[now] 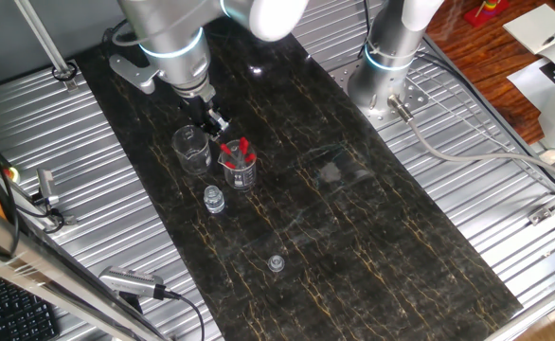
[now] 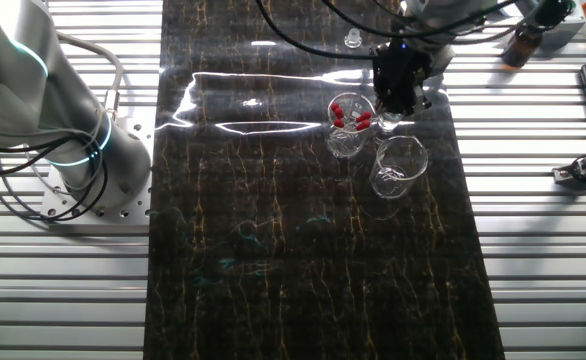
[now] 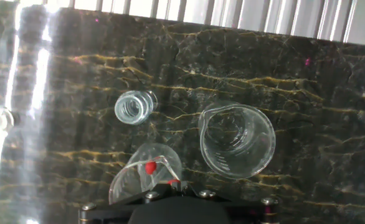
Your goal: Transfer liquid using a dropper
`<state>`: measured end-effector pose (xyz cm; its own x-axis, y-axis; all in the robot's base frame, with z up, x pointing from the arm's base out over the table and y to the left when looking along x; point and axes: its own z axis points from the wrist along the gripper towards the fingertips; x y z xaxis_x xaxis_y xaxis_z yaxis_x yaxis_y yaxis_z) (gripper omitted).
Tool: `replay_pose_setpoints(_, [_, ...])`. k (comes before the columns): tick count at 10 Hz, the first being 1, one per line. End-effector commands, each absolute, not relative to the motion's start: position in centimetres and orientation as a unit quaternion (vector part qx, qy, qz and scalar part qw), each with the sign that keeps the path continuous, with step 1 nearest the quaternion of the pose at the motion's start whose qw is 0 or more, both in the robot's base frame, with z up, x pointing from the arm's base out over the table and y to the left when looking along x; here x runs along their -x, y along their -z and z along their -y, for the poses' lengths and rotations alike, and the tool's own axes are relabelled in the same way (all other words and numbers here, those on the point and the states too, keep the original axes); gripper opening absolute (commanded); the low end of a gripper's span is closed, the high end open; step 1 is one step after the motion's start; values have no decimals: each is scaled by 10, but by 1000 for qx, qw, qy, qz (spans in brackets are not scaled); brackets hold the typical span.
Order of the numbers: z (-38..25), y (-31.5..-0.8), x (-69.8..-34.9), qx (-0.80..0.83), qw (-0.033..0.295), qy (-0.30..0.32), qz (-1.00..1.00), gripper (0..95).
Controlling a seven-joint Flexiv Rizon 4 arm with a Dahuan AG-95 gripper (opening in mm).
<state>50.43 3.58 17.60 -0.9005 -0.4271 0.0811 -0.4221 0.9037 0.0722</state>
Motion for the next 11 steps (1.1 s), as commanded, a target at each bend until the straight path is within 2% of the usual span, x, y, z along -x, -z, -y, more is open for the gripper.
replay_pose_setpoints(1, [-36, -176, -505, -220, 49, 26, 974, 0])
replay_pose_setpoints(3, [-42, -176, -490, -222, 48, 30, 973, 0])
replay_pose_setpoints(4, [-51, -172, -475, -213, 47, 28, 976, 190])
replay_pose_setpoints(5, [-55, -169, -470, -212, 46, 26, 976, 190])
replay_pose_setpoints(6, [-61, -162, -458, -213, 44, 25, 976, 380])
replay_pose_setpoints(8, [-65, -154, -442, -213, 41, 22, 976, 380])
replay_pose_setpoints(11, [-69, -147, -437, -214, 39, 18, 976, 380])
